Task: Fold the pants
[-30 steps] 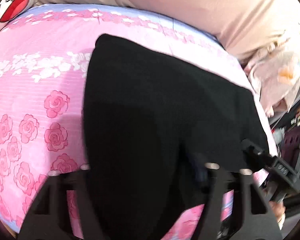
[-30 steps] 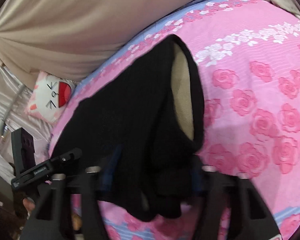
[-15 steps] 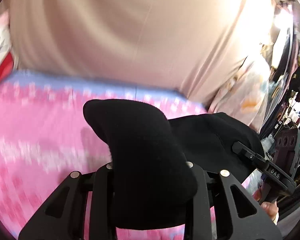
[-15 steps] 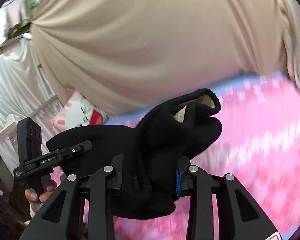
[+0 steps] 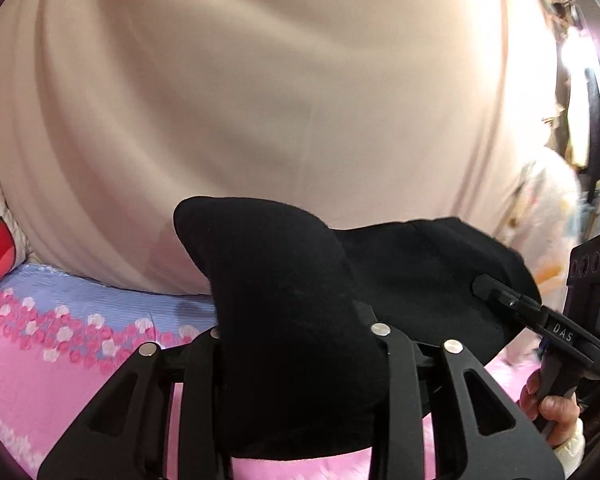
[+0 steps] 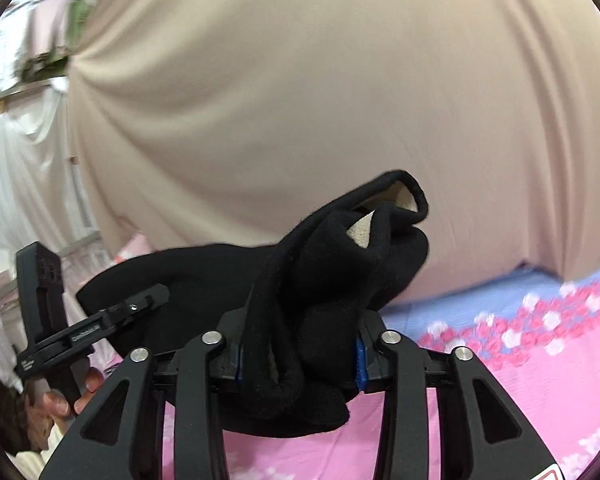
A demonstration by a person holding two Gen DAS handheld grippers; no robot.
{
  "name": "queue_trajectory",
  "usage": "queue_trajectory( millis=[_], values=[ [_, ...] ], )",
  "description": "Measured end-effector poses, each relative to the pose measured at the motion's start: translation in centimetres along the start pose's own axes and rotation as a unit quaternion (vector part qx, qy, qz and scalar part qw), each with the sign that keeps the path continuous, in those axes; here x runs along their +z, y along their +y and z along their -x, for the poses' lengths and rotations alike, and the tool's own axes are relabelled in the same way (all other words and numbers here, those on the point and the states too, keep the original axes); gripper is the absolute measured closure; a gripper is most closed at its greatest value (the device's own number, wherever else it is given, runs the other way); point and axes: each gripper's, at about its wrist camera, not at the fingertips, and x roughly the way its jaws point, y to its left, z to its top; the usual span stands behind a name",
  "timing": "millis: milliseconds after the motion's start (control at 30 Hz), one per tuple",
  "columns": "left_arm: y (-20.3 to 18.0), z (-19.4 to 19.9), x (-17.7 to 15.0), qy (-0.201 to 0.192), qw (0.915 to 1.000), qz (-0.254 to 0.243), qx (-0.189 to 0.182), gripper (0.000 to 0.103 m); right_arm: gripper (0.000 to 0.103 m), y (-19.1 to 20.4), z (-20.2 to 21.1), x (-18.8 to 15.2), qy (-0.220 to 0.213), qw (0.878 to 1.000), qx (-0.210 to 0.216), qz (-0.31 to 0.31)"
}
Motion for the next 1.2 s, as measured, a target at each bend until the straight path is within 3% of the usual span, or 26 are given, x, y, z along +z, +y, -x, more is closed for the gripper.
queue_trajectory(
  millis=[33, 100, 133, 167, 200, 233, 267, 300, 367, 400, 433, 467, 533, 667, 733, 767, 800, 833, 867, 1067, 1200],
  values=[
    [0.6, -2.0, -0.7, 0.014, 0.9998, -0.005, 0.011, 0.066, 0.056, -2.0, -2.8, -1.3, 0.02, 1.0, -0.016, -0.008],
    [2.4, -7.2, -3.6, 0.063, 0.9973, 0.002, 0.037, 0.046, 0.05, -5.8, -7.7, -4.6, 0.09, 0.994, -0.062, -0.023],
    [3.8, -10.1, -6.1, 0.095, 0.9915, 0.002, 0.09, 0.022, 0.05, -8.6, -10.3, -7.5, 0.153, 0.981, -0.108, -0.05],
    [4.6, -11.3, -7.7, 0.11, 0.9848, -0.002, 0.135, 0.019, 0.05, -10.3, -11.0, -9.4, 0.183, 0.97, -0.141, -0.068],
    [5.8, -12.7, -9.8, 0.133, 0.9724, -0.017, 0.191, 0.019, 0.047, -11.9, -10.9, -11.2, 0.199, 0.963, -0.156, -0.09],
    [6.8, -13.4, -11.3, 0.156, 0.9644, -0.03, 0.212, 0.019, 0.046, -12.8, -10.0, -12.0, 0.189, 0.967, -0.13, -0.114],
    [7.7, -13.5, -12.2, 0.175, 0.9601, -0.032, 0.215, 0.019, 0.047, -13.5, -8.1, -12.6, 0.169, 0.967, -0.121, -0.149],
    [8.9, -12.6, -12.8, 0.184, 0.9611, -0.014, 0.206, 0.019, 0.046, -13.5, -6.6, -12.5, 0.156, 0.965, -0.143, -0.156],
    [9.9, -10.8, -12.7, 0.189, 0.9615, 0.014, 0.199, 0.019, 0.046, -12.2, -4.1, -11.8, 0.133, 0.967, -0.173, -0.13],
    [10.0, -9.5, -12.4, 0.191, 0.9573, 0.018, 0.216, 0.018, 0.046, -11.1, -3.0, -11.4, 0.12, 0.97, -0.178, -0.114],
    [9.5, -8.7, -12.2, 0.191, 0.9559, 0.014, 0.223, 0.012, 0.046, -10.0, -2.4, -11.1, 0.11, 0.972, -0.18, -0.1],
    [8.8, -8.2, -11.9, 0.192, 0.9546, 0.009, 0.228, 0.005, 0.046, -8.2, -2.0, -10.5, 0.098, 0.977, -0.174, -0.08],
    [7.4, -7.3, -11.8, 0.186, 0.9551, 0.01, 0.23, 0.005, 0.046, -5.5, -2.2, -9.6, 0.089, 0.983, -0.152, -0.047],
    [4.1, -7.3, -11.5, 0.178, 0.9615, -0.001, 0.21, 0.005, 0.046, -2.9, -7.4, -8.0, 0.132, 0.983, -0.122, 0.017],
    [2.9, -8.5, -11.8, 0.191, 0.9617, -0.01, 0.196, 0.005, 0.047, -5.0, -11.2, -9.5, 0.18, 0.97, -0.16, 0.036],
    [2.7, -9.3, -12.2, 0.196, 0.9595, -0.012, 0.202, 0.005, 0.051, -7.1, -13.2, -10.7, 0.209, 0.957, -0.2, 0.036],
    [2.5, -9.6, -12.6, 0.198, 0.9565, -0.015, 0.214, 0.005, 0.048, -9.1, -13.9, -11.7, 0.221, 0.951, -0.213, 0.017],
    [2.7, -10.0, -13.0, 0.203, 0.9511, -0.019, 0.232, 0.005, 0.05, -10.3, -12.6, -11.7, 0.203, 0.961, -0.186, -0.033],
    [2.9, -10.1, -13.2, 0.21, 0.9466, -0.019, 0.244, 0.005, 0.049, -10.3, -11.5, -11.4, 0.198, 0.959, -0.196, -0.053],
    [2.2, -8.0, -13.2, 0.209, 0.9504, -0.013, 0.231, 0.005, 0.045, -5.4, -4.6, -11.1, 0.133, 0.966, -0.22, -0.009],
    [0.5, -6.1, -13.4, 0.2, 0.9524, -0.019, 0.23, 0.005, 0.034, -2.7, -2.4, -11.9, 0.117, 0.965, -0.236, 0.019]
  ],
)
